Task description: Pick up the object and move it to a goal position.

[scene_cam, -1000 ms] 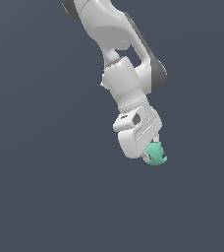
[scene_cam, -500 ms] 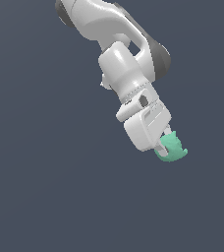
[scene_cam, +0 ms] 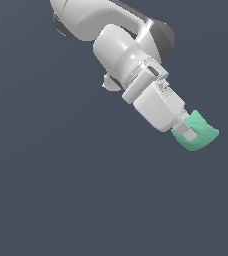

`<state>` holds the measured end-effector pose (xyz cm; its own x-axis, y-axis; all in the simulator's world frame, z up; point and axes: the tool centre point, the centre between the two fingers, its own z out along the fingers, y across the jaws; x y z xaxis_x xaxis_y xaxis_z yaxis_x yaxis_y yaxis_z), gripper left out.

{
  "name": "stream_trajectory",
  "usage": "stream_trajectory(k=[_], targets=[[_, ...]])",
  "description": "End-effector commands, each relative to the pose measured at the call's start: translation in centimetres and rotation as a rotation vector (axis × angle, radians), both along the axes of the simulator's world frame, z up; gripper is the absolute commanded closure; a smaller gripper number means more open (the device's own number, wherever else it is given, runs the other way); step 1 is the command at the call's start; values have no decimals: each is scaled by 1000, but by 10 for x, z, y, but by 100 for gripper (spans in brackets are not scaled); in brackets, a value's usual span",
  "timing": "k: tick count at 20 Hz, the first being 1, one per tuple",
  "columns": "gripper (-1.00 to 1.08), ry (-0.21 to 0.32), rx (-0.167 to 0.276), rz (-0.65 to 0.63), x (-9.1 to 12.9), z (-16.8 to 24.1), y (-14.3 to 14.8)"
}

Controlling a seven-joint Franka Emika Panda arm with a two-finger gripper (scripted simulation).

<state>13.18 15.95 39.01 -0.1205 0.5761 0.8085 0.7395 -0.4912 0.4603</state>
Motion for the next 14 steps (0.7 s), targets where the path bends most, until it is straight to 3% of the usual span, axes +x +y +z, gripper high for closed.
stream_trajectory(k=[1,8,14], targets=[[108,-44,19,27,-2,18,3],[108,-125,57,85,-9,50,9],[108,-155,71,109,-13,61,12]])
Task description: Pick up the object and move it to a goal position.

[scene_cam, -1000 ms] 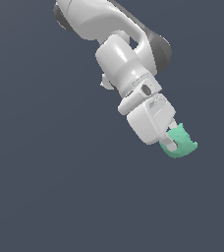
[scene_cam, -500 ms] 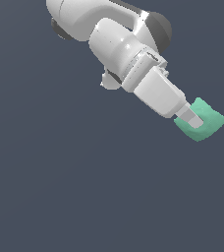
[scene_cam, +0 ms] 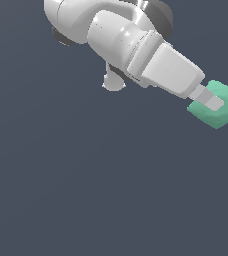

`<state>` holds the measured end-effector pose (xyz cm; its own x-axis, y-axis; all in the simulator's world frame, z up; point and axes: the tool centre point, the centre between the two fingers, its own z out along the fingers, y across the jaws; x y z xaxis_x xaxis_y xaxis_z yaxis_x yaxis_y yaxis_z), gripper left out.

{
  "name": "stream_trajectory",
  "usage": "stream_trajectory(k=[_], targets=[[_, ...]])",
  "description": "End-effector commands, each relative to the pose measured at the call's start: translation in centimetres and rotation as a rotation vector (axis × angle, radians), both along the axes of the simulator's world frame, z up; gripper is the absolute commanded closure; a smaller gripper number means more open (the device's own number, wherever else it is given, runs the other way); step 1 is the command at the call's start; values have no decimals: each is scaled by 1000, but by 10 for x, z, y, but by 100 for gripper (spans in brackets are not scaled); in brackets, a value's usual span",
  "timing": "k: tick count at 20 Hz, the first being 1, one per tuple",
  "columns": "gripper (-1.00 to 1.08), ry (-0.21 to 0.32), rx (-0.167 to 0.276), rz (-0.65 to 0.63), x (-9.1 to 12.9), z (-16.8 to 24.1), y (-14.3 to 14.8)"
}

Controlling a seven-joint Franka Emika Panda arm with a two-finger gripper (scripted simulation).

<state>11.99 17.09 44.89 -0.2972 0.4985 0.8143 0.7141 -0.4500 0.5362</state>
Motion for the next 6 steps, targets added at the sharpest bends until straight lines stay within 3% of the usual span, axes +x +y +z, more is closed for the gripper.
stream_trajectory(k=[1,6], targets=[[108,-7,3,7,-1,3,1],[108,-1,1,6,-1,0,2]])
